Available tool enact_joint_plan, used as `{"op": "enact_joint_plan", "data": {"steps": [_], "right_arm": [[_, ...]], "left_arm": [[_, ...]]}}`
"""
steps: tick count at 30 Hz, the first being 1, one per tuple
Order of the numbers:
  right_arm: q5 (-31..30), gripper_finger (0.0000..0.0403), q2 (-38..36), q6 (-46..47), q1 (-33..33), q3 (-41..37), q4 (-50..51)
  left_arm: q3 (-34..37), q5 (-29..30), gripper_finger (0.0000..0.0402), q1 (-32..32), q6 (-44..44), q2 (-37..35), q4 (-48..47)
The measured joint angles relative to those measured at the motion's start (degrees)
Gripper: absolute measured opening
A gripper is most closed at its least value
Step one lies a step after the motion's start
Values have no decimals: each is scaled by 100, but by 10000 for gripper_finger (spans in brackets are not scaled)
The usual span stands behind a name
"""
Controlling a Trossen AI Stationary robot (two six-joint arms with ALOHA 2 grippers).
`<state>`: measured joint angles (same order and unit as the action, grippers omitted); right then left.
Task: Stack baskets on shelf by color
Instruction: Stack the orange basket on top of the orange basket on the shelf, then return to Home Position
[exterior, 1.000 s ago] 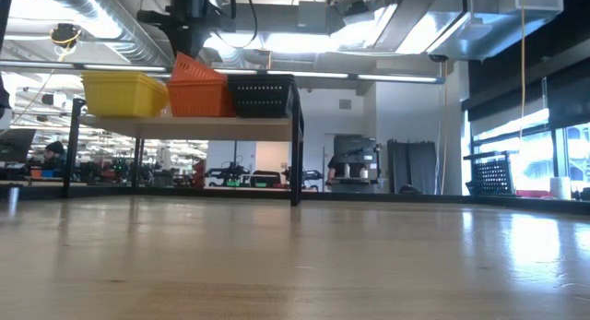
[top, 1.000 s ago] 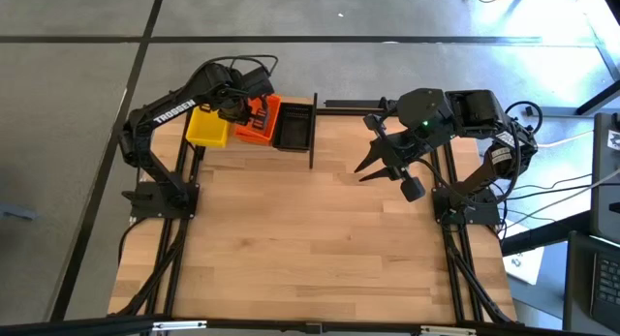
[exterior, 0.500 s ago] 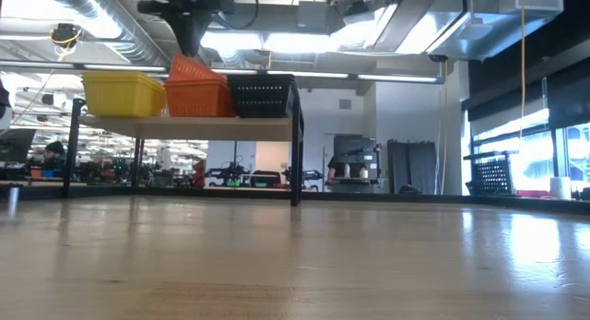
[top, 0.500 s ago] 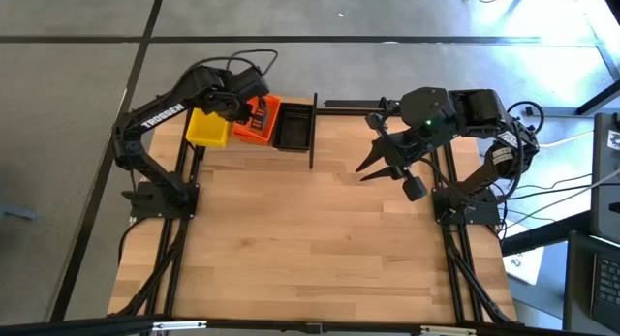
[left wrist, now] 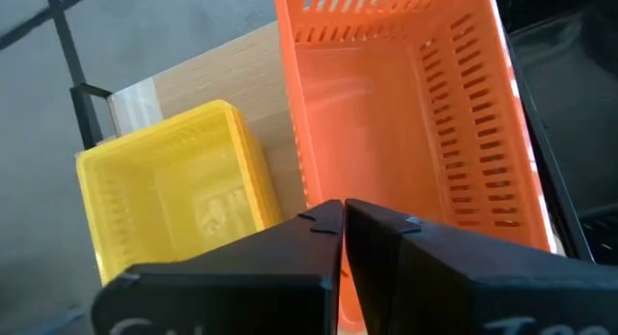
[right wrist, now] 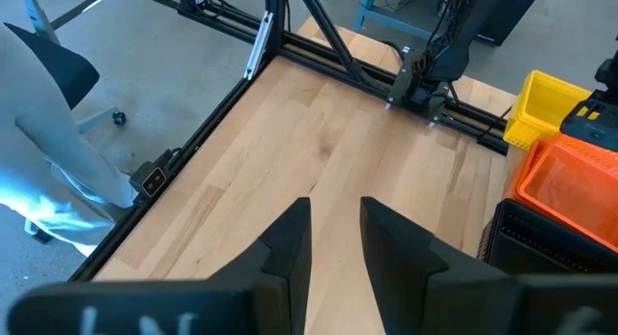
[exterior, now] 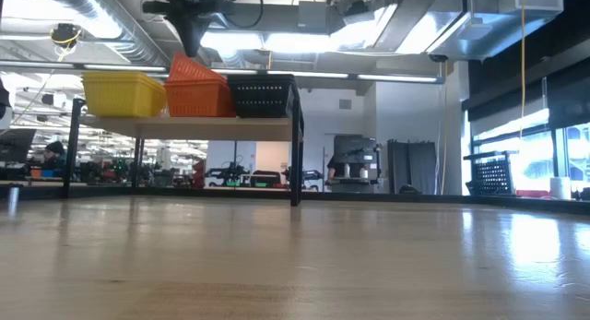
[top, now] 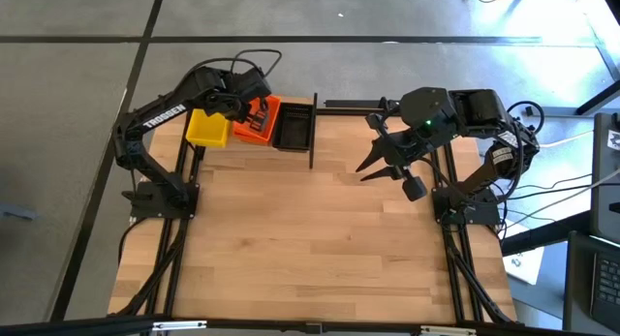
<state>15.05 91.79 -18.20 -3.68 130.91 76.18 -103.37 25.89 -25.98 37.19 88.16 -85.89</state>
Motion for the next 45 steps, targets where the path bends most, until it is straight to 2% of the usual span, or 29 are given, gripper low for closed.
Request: {"op": "enact_joint_plan", "data": {"steps": [14,18,21,23,27,33,39,45], "right_arm": [[4,90,0,0,2,0,2],[-33,90,15,11,0,1,173],[-346,85,59,292,0,-1,534],[-557,66,32,476,0,-7,873],[-1031,10,-212,813,-104,-2,939],[-1610,3,-675,1370,-354,-4,977],[-1771,2,-1322,1793,-595,-2,993],[-2073,1,-1899,2224,-911,-192,893]], "left_arm": [[321,-16,0,-118,-144,0,10],[36,-46,0,40,-354,-44,29],[-374,-246,0,234,-845,-148,13],[-628,-432,0,429,-1185,-261,-59],[-972,-473,0,980,-1590,-568,-34],[-1024,-421,0,1919,-1976,-1141,33],[-991,-111,0,2939,-1958,-1704,117],[-377,395,0,3855,-1611,-2334,222]]}}
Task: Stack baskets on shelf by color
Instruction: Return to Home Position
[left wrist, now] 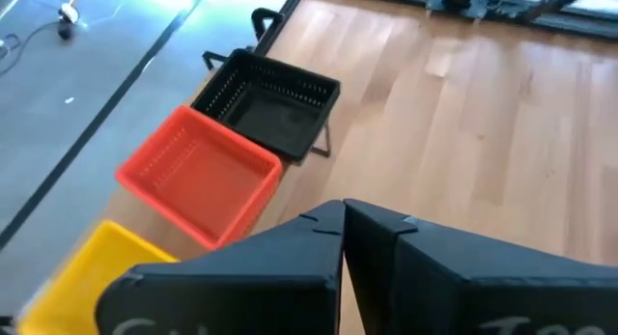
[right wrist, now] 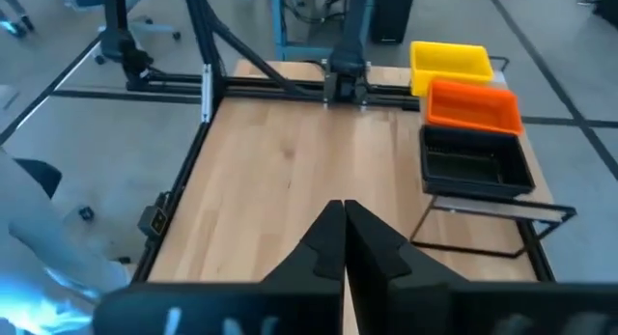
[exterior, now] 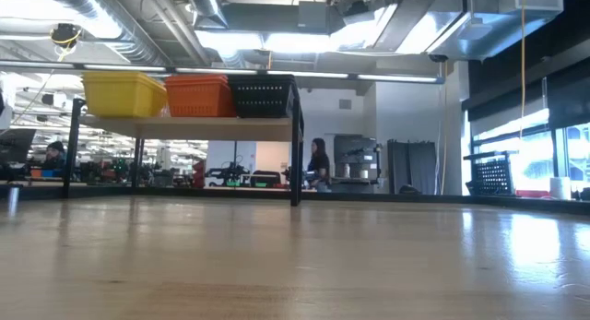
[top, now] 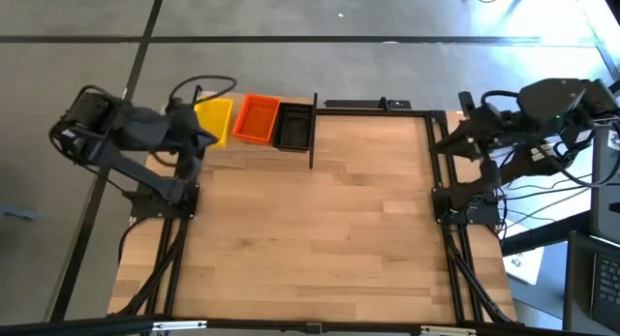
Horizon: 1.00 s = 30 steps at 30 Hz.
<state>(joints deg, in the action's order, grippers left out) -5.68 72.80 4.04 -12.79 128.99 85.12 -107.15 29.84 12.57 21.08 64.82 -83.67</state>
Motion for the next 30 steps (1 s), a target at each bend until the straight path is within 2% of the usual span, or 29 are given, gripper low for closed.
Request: {"op": "enact_joint_plan", "data": {"steps": [4,7,11,20,26,30], "right_arm": [[-280,1,-476,178,-148,-719,-361],[-362,1,-938,325,-190,-1548,-831],[-377,0,-1604,430,-188,-2720,-1639],[-396,0,-3218,469,-184,-4999,-3459],[-530,0,-4218,491,-184,-6110,-4244],[-529,0,-4757,515,-184,-6724,-4589]], "left_arm": [[762,293,0,484,527,-590,154],[1404,524,0,755,795,-1071,369],[2280,547,0,968,826,-1718,1019],[4041,406,0,1144,9,-3418,3050],[4897,291,0,1144,-116,-4456,3706],[5366,-20,0,1142,-418,-5002,4223]]}}
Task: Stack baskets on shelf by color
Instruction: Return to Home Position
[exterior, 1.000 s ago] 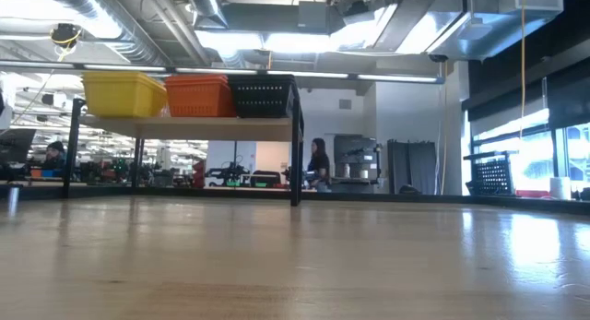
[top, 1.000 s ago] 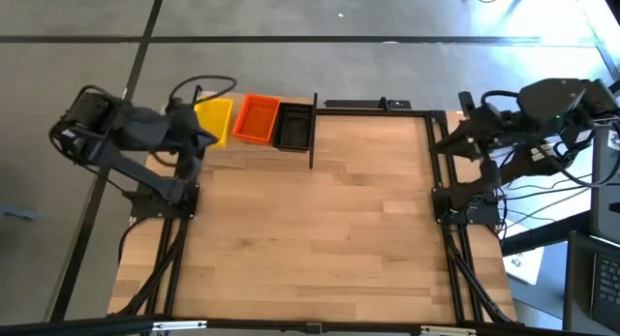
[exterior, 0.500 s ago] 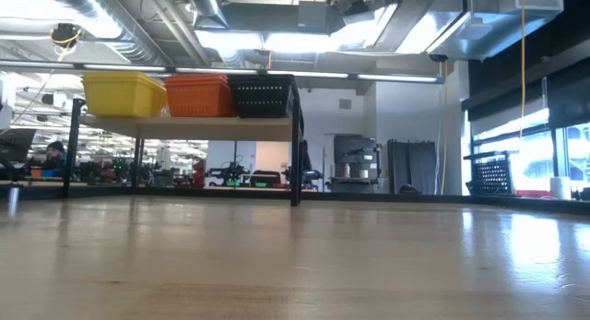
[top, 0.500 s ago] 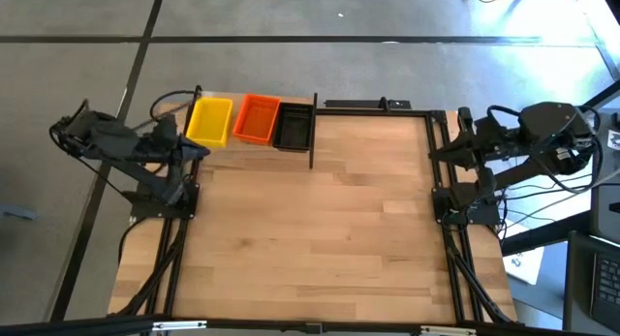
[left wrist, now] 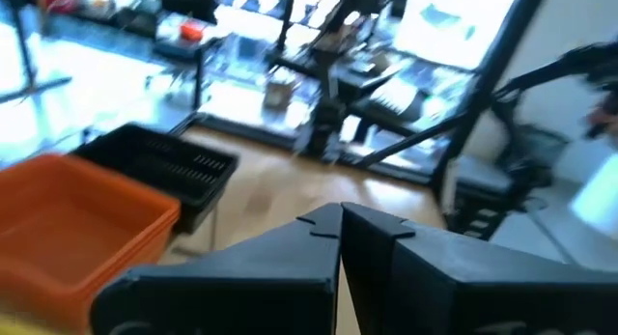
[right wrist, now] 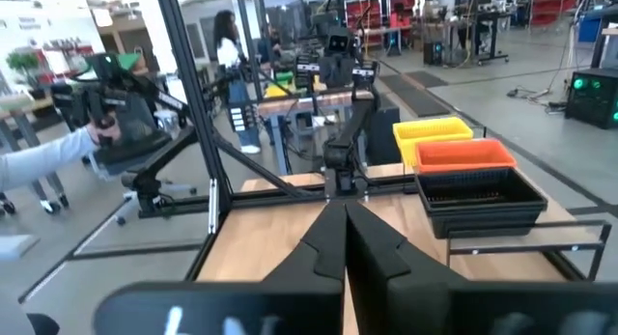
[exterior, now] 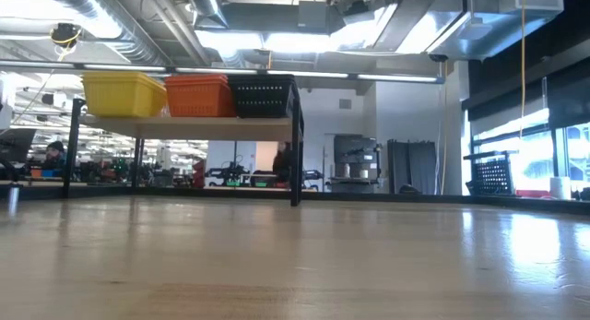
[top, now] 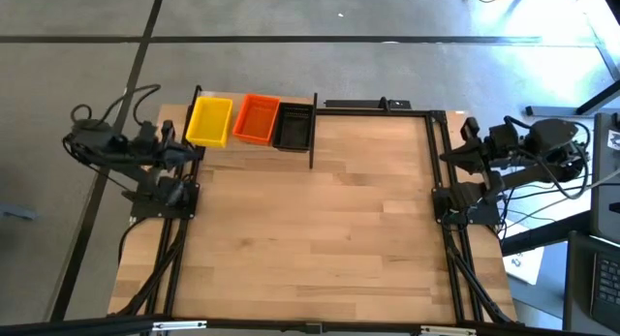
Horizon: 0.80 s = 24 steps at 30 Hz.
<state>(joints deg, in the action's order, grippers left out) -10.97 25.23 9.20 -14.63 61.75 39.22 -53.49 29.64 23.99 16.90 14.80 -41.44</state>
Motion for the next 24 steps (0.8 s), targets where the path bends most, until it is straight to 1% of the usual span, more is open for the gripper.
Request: {"op": "enact_joint_plan", "data": {"steps": [5,13,16,18,22,24], "right_arm": [[-1,0,-603,107,0,-704,-306],[-4,0,-1732,102,0,-1761,-845],[-5,0,-2215,105,0,-2132,-970],[-1,0,-2506,100,0,-2370,-1111],[-136,0,-2474,-28,0,-2585,-1086],[-191,0,-2490,-53,-2,-2727,-1272]], "left_arm": [[496,-419,0,0,-571,-589,601],[1152,-490,0,0,-697,-1466,916],[1252,-556,0,-2,-710,-1451,966],[1272,-725,0,-2,-746,-1462,1036],[1513,-813,0,-2,-849,-1458,1261],[1587,-879,0,-2,-854,-1462,1496]]}}
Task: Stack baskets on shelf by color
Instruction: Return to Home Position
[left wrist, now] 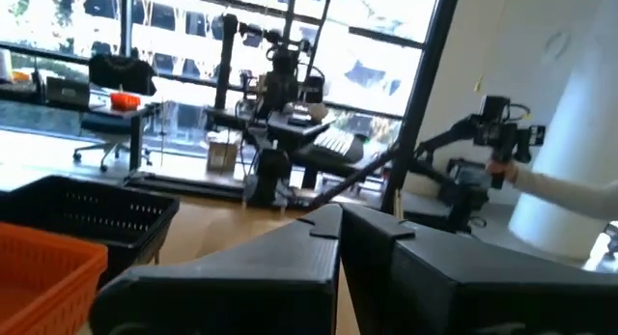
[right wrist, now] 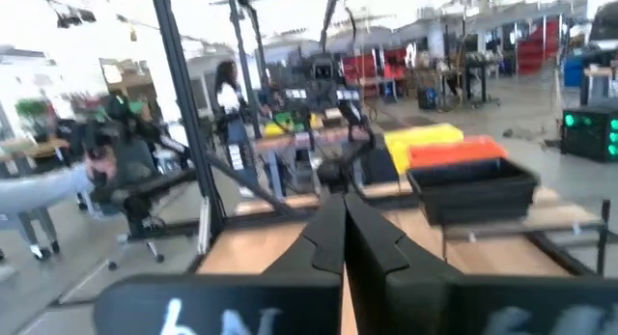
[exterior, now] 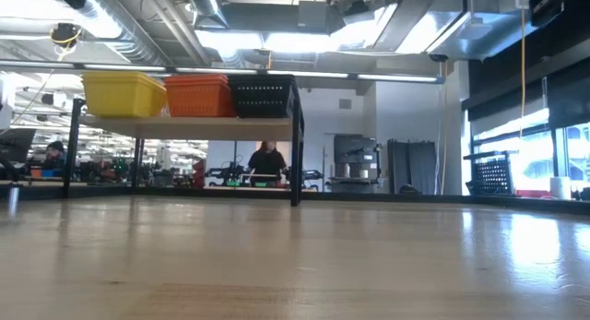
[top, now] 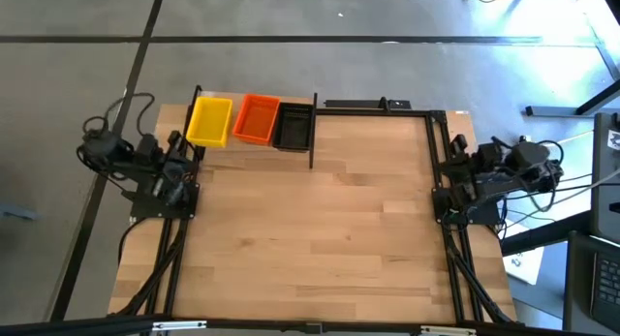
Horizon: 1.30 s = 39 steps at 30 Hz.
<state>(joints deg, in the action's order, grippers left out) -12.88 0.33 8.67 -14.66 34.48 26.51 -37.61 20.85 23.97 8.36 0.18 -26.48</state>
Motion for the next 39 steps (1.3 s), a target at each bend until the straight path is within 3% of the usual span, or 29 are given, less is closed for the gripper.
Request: {"op": "enact_joint_plan", "data": {"steps": [9,22,33,39], "right_arm": [[38,0,-8,-93,2,-1154,-1319],[246,0,-8,-210,2,-2911,-3504],[581,0,-4,-350,2,-3410,-3846],[851,0,-4,-1143,0,-3408,-3791]], "left_arm": [[894,-3,0,0,-150,3,700],[2615,-151,0,0,-262,1,2830],[3667,-547,0,2,-281,1,4165],[3717,-794,0,0,-546,5,3973]]}}
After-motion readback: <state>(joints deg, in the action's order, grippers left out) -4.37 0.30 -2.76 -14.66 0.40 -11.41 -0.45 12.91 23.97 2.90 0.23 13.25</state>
